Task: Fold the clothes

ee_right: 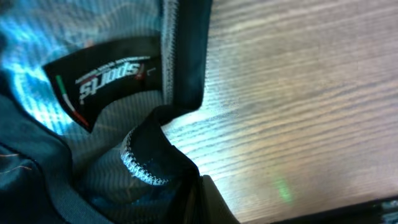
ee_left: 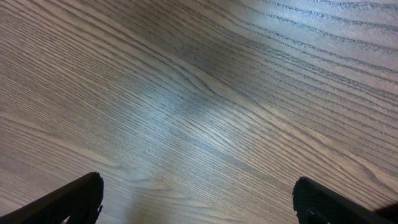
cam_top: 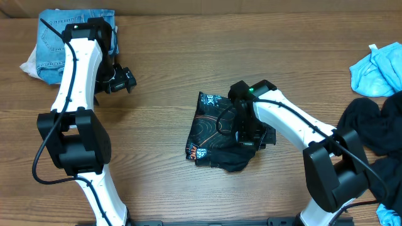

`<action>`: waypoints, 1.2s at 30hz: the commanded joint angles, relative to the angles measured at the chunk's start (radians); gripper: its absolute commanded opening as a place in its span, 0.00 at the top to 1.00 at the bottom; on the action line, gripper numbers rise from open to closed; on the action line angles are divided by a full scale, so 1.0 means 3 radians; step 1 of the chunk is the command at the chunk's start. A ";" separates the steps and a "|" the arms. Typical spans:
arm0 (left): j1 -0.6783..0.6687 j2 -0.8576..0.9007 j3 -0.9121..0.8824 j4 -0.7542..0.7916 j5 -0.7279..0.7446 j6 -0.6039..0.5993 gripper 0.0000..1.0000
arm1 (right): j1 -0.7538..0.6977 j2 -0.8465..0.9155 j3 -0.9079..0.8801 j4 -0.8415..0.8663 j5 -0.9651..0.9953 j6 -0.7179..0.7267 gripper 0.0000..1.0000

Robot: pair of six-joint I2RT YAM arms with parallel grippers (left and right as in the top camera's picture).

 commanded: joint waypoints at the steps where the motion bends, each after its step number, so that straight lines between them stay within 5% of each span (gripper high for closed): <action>1: -0.0031 -0.0027 -0.0006 -0.0010 0.0029 0.0065 0.00 | -0.0017 -0.0052 -0.0017 -0.0125 0.0032 0.0390 0.96; 9: -0.0031 -0.0027 -0.0006 -0.0010 0.0031 0.0065 0.00 | -0.0027 -0.0052 -0.0018 -0.0563 0.0098 0.0930 0.95; 10: -0.0031 -0.0027 -0.0006 -0.0010 0.0032 0.0065 0.00 | -0.0027 -0.0052 -0.0018 -0.0594 0.0094 0.0937 0.85; 11: -0.0031 -0.0027 -0.0006 -0.0010 0.0036 0.0065 0.00 | -0.0025 -0.0052 -0.0018 -0.0619 0.0095 0.0935 0.66; 13: -0.0031 -0.0027 -0.0006 -0.0008 0.0074 0.0066 0.00 | -0.0025 -0.0052 -0.0018 -0.0642 0.0093 0.0880 0.11; 14: -0.0031 -0.0027 -0.0006 -0.0005 0.0109 0.0066 0.00 | -0.0025 -0.0052 -0.0018 -0.0643 0.0079 0.0823 0.00; 24: -0.0032 -0.0027 -0.0006 -0.0008 0.0278 0.0067 0.00 | -0.0205 -0.0052 0.0257 -0.0406 0.0121 0.0731 0.02; 28: -0.0032 -0.0027 -0.0006 -0.0008 0.0280 0.0067 0.00 | -0.0291 -0.0052 0.0472 0.0036 -0.0173 0.0132 0.08; 31: -0.0032 -0.0027 -0.0006 -0.0008 0.0280 0.0067 0.00 | -0.0317 -0.0052 0.0474 0.0472 -0.0543 -0.0248 0.23; 33: -0.0032 -0.0027 -0.0006 -0.0010 0.0278 0.0067 0.00 | -0.0315 -0.0051 0.0469 0.0693 -0.0781 -0.0370 0.50; 36: -0.0032 -0.0027 -0.0006 -0.0009 0.0277 0.0067 0.00 | -0.0312 -0.0046 0.0460 0.0891 -0.0835 -0.0374 0.62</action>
